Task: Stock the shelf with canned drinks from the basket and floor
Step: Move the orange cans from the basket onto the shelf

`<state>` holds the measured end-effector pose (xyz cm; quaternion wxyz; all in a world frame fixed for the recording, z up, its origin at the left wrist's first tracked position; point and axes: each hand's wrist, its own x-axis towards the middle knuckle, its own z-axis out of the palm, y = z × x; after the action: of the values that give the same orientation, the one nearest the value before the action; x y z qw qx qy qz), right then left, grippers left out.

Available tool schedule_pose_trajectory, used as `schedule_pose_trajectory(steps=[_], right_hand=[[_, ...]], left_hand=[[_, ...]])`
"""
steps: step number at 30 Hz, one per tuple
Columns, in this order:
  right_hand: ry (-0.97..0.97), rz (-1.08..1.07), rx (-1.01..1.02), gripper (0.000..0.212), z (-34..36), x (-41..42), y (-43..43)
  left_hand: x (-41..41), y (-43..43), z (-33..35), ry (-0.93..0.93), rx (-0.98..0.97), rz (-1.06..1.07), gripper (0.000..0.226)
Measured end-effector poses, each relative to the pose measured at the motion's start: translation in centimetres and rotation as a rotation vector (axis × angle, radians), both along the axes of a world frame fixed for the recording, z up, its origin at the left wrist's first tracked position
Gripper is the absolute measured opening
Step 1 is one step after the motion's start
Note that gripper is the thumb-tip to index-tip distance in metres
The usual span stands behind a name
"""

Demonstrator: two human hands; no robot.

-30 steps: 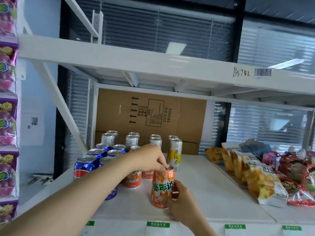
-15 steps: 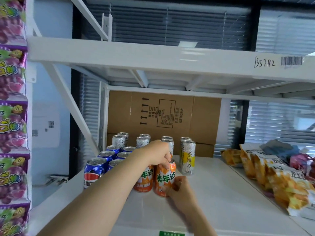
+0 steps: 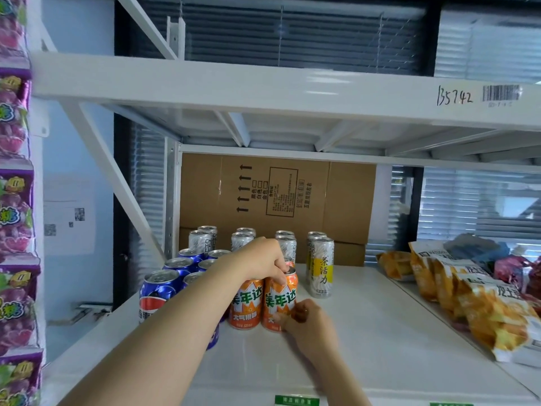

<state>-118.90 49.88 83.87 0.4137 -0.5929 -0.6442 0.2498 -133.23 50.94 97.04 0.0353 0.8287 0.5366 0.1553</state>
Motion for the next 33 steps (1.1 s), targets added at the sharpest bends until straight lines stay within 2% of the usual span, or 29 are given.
schedule_pose_trajectory(steps=[4,6,10,13,15,19,28,33], right_hand=[[-0.002,0.020,-0.004,0.034,0.2,0.1,-0.3],[0.068,0.054,-0.004,0.029,0.2,0.1,-0.5],[0.292,0.051,-0.022,0.052,0.9,0.6,-1.7],[0.414,0.030,-0.005,0.030,1.9,1.2,-3.4],[0.478,0.012,-0.015,0.020,3.0,1.5,-4.6],[0.511,-0.031,0.017,0.021,4.7,1.6,-7.3],[0.509,-0.096,0.032,0.028,4.5,-0.9,-14.0],[0.518,-0.004,0.014,0.022,3.9,-2.0,-17.9]], left_hand=[[0.0,-0.3,-0.2,-0.026,-0.001,0.014,0.039],[0.1,-0.8,-0.4,-0.038,0.019,0.020,0.040],[-0.1,-2.3,-1.2,-0.111,0.075,0.024,0.046],[-1.0,-3.6,-1.8,-0.360,0.145,0.051,0.045],[-1.6,-4.6,-1.8,-0.455,0.155,0.036,0.046],[-2.7,-6.6,-1.9,-0.472,0.161,-0.021,0.048],[-2.6,-11.1,-4.7,-0.970,0.143,-0.142,0.038],[-3.9,-15.9,-6.7,-1.053,0.079,-0.104,0.043]])
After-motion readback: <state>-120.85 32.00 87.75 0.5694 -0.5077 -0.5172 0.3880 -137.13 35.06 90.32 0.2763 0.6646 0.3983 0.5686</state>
